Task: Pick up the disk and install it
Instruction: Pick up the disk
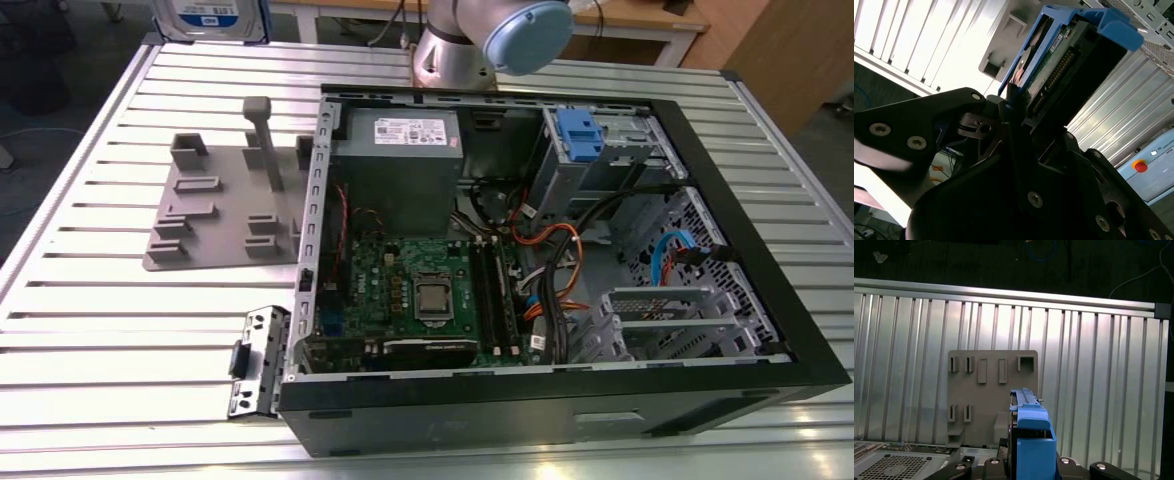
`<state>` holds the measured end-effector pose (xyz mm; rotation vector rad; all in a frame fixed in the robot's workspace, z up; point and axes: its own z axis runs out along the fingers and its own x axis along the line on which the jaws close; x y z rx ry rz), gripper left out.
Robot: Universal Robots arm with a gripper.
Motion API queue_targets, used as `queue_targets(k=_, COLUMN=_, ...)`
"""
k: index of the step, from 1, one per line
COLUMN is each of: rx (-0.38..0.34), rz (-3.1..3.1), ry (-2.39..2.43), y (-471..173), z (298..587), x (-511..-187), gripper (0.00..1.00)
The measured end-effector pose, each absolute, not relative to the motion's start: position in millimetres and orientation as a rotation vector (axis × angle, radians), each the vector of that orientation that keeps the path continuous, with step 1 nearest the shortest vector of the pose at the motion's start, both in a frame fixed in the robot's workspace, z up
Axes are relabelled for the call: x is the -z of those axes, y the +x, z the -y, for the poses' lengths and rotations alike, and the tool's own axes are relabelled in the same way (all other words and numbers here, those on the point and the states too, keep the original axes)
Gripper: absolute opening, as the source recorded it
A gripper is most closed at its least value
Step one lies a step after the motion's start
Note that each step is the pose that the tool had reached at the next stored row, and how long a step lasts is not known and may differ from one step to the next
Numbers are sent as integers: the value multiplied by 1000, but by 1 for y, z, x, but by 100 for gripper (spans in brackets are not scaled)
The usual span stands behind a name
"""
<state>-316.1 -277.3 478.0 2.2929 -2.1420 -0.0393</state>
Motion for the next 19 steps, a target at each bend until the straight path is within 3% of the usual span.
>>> queue_targets(k=19, rx=39, rz=2142, ry=2293, y=-297, z=282, x=-478, gripper=36)
